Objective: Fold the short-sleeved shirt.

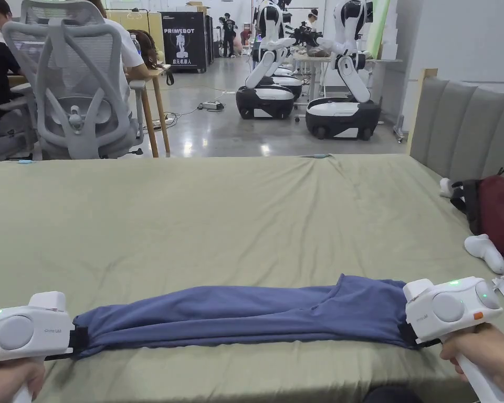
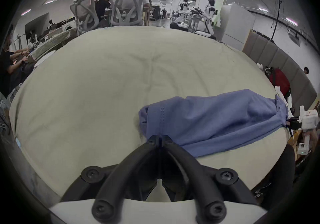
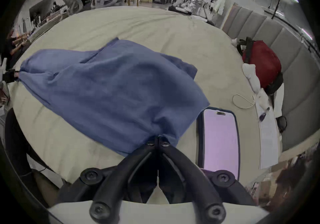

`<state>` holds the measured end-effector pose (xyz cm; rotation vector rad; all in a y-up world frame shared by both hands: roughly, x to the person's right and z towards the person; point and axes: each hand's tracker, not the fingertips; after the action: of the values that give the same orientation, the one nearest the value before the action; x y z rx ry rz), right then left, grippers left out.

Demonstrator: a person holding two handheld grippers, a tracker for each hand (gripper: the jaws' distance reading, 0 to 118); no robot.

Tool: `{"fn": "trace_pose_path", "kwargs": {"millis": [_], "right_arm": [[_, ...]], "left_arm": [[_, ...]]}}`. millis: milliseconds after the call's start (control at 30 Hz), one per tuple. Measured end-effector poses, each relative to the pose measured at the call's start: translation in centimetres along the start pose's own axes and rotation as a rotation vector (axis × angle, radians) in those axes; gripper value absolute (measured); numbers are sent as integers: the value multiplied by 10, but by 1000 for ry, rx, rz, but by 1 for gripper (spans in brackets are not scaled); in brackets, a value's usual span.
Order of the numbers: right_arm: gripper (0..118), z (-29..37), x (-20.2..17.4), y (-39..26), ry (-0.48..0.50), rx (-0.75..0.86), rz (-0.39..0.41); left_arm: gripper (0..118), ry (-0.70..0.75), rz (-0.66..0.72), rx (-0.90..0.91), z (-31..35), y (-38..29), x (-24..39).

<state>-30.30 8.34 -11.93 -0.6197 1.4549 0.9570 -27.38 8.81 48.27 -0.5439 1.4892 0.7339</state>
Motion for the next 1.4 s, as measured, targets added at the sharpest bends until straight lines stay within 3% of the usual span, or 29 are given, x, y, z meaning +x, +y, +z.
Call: {"fn": "trace_pose_path", "kwargs": {"millis": [167, 200, 233, 267, 300, 333, 367, 433, 467, 500, 533, 567, 600, 633, 833, 867, 900, 1000, 1033, 1067, 1133, 1267, 1400], "right_arm": [[1, 8, 4, -2, 3, 9, -21], [8, 10, 4, -3, -1, 20, -25], [24, 16, 3, -4, -10, 57, -28], [54, 22, 2, -5, -51, 95, -23], [96, 26, 3, -4, -84, 123, -15], [118, 36, 4, -4, -64, 150, -3], [118, 45, 3, -4, -30, 181, -13], [109, 65, 0, 2, 10, 246, -57], [103, 73, -4, 4, 9, 263, -89], [88, 81, -7, 7, 16, 293, -111], [67, 85, -11, 9, 34, 327, -124], [32, 91, -10, 16, 42, 346, -128], [0, 91, -14, 18, 42, 354, -124], [0, 90, -20, 20, 41, 353, -122], [0, 86, -40, 26, 71, 363, -129], [0, 84, -42, 27, 77, 363, -130], [0, 83, -45, 28, 87, 361, -124], [0, 87, -53, 28, 87, 359, -112], [0, 86, -55, 28, 92, 358, -104], [0, 84, -56, 29, 99, 355, -94], [0, 85, -57, 28, 98, 351, -95], [0, 63, -54, 32, 94, 321, -87], [0, 63, -51, 34, 102, 295, -100]], "left_arm": [[2, 6, -11, 2, 0, 2, 1], [4, 6, -11, 8, 1, 1, 1], [10, -2, -16, 19, 4, 1, 2], [24, -4, -19, 27, 7, 1, 2], [62, 2, -20, 41, 12, 3, 2], [92, 10, -19, 54, 17, 6, 2], [118, -1, -16, 62, 21, 9, 0], [109, -53, -9, 146, 39, 17, 0], [111, -70, -4, 164, 44, 21, 0], [107, -59, -4, 154, 48, 25, 0], [95, -57, -5, 160, 53, 29, 1], [68, -63, -7, 175, 57, 31, 1], [13, -74, -10, 188, 59, 32, 1], [2, -65, -8, 190, 57, 35, 0], [0, -142, 72, 157, 55, 32, -13], [8, -166, 89, 152, 53, 31, -15], [44, -210, 107, 137, 46, 32, -22], [83, -307, 183, 61, 27, 30, -36], [115, -321, 199, 37, 17, 29, -39], [118, -354, 235, 81, 15, 26, -44], [101, -390, 299, 67, 2, 22, -51], [104, -507, 400, -52, -30, 18, -63], [104, -602, 442, -12, -44, 22, -64]]}}
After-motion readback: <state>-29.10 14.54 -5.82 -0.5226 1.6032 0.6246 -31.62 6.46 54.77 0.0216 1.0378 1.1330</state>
